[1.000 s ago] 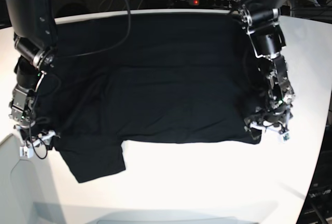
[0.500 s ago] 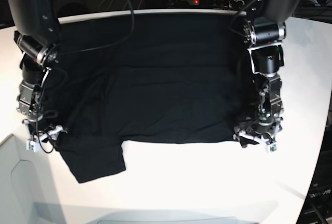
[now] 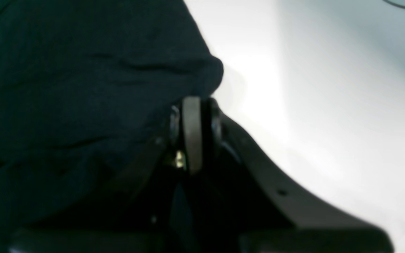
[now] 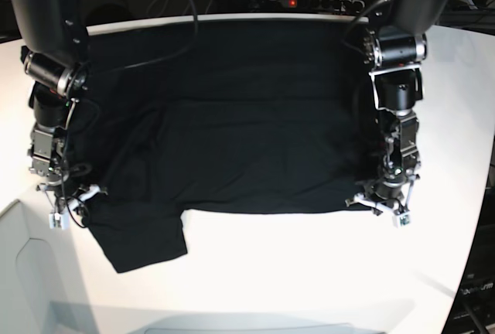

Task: Fold the T-shirt properly
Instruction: 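Lift the hem with both grippers and fold it over toward the collar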

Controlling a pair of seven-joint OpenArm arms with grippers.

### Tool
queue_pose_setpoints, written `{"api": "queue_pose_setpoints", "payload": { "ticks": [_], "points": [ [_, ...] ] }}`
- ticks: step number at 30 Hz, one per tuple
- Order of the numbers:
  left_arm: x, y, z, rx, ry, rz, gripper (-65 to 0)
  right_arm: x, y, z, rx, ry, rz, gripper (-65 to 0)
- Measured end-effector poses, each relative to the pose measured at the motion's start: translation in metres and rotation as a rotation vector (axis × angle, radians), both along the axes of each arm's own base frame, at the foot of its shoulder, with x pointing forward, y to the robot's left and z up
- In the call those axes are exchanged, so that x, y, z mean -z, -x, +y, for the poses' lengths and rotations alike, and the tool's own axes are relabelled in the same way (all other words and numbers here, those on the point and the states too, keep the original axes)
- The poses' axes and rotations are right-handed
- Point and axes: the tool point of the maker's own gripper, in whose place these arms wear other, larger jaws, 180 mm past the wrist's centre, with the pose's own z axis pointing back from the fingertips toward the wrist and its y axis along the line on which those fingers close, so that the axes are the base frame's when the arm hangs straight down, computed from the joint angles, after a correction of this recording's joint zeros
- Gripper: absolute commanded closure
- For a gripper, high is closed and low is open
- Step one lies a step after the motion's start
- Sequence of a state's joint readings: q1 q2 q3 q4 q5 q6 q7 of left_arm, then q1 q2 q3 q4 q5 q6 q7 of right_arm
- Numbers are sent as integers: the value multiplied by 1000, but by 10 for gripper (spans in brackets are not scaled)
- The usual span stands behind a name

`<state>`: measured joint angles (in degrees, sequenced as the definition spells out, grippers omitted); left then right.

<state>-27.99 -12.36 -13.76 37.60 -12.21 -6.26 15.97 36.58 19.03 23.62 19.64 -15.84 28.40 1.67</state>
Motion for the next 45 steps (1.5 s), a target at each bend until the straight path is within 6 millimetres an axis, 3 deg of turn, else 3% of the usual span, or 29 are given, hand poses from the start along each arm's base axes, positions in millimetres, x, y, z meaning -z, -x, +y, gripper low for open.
{"api": "queue_pose_setpoints", "payload": {
  "ticks": [5, 10, 15, 18, 22, 27, 30, 36, 45],
  "points": [
    [-4, 5, -5, 22, -9, 4, 0, -5, 0, -5, 16, 12, 10, 0],
    [-14, 33, -7, 36, -10, 5, 0, -11, 19, -21, 30, 34, -23, 0],
    [-57, 40, 8, -15, -12, -95, 0, -32, 23, -22, 23, 71, -103, 0],
    [-67, 52, 10, -15, -30, -98, 0, -42, 30, -22, 15, 80, -138, 0],
    [-77, 70, -1, 1, -8, -107, 0, -62, 38, -21, 11, 94, -202, 0],
    [-105, 89, -8, 16, 37, -182, 0, -83, 57, -23, 40, 120, -243, 0],
    [-100, 114, 3, -24, 49, -136, 0, -88, 80, -24, 25, 136, -236, 0],
    [-111, 150, 19, -71, 111, -160, 0, -102, 115, -18, -5, 175, -260, 0],
    [-74, 216, 24, -105, 157, -18, 0, -79, 170, -18, -34, 226, -157, 0]
  ]
}}
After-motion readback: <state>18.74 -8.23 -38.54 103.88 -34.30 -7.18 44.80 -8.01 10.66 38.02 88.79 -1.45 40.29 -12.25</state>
